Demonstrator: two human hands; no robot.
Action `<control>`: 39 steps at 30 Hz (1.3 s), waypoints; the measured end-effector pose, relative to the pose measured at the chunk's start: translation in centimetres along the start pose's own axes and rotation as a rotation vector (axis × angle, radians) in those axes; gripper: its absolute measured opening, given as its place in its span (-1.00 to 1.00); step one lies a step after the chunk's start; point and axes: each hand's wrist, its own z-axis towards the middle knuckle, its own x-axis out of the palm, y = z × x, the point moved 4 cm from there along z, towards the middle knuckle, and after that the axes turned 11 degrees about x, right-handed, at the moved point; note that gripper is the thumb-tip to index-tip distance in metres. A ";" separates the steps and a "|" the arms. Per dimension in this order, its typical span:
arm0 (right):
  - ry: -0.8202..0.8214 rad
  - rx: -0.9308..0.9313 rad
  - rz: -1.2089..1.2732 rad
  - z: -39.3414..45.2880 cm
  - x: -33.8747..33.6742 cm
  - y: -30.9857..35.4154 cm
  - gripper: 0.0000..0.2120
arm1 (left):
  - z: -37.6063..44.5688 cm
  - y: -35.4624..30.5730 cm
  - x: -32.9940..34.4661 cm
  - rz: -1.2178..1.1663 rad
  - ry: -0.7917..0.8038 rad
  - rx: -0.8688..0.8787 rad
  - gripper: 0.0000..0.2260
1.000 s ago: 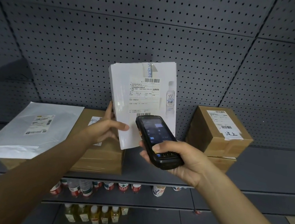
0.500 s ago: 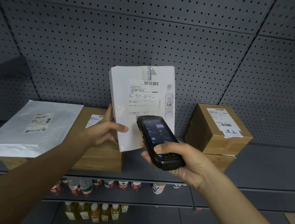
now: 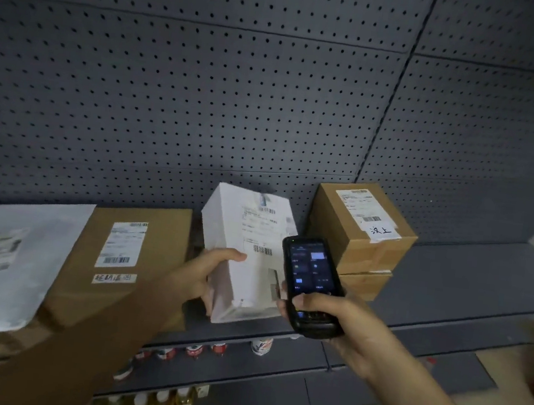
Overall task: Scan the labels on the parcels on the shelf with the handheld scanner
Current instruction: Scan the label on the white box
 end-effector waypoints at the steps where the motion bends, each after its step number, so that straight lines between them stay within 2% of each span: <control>1: -0.020 -0.004 0.009 -0.1 -0.9 0.0 -0.37 | 0.7 0.5 0.9 -0.030 0.006 -0.054 -0.17; 5: -0.097 -0.017 0.058 -0.6 -4.0 0.5 -0.43 | 4.3 3.3 3.3 -0.082 -0.007 -0.178 -0.15; 7: -0.130 -0.015 0.059 -0.9 -5.3 0.7 -0.44 | 6.0 4.4 4.0 -0.083 0.003 -0.194 -0.23; 11: -0.198 -0.030 0.043 -1.0 -7.8 1.4 -0.45 | 9.6 5.9 5.0 -0.115 0.061 -0.167 -0.21; 15: -0.250 -0.045 0.067 -0.2 -9.5 2.1 -0.45 | 12.5 6.6 5.6 -0.140 0.039 -0.167 -0.47; 18: -0.258 -0.046 0.082 0.4 -9.9 2.4 -0.45 | 13.2 6.4 6.0 -0.179 0.016 -0.103 -0.68; 21: -0.250 -0.027 0.078 1.1 -10.0 2.7 -0.44 | 14.3 6.4 6.2 -0.194 -0.009 -0.019 -0.69; 26: -0.216 -0.018 0.069 2.6 -9.5 2.7 -0.44 | 16.1 6.6 6.2 -0.123 -0.084 0.011 -0.60; 29: -0.186 0.008 0.090 4.0 -8.9 2.2 -0.46 | 16.0 6.5 5.3 0.002 -0.174 0.146 -0.60; 33: -0.124 0.065 0.095 6.6 -6.3 1.1 -0.53 | 11.5 3.4 3.2 0.340 -0.230 0.497 -0.69; 37: -0.041 0.133 0.096 9.9 -2.0 -0.4 -0.53 | 6.4 1.2 -2.0 0.550 -0.282 0.646 -0.73; 39: 0.019 0.175 0.092 11.5 0.6 -1.2 -0.52 | 3.7 0.1 -5.2 0.620 -0.358 0.705 -0.77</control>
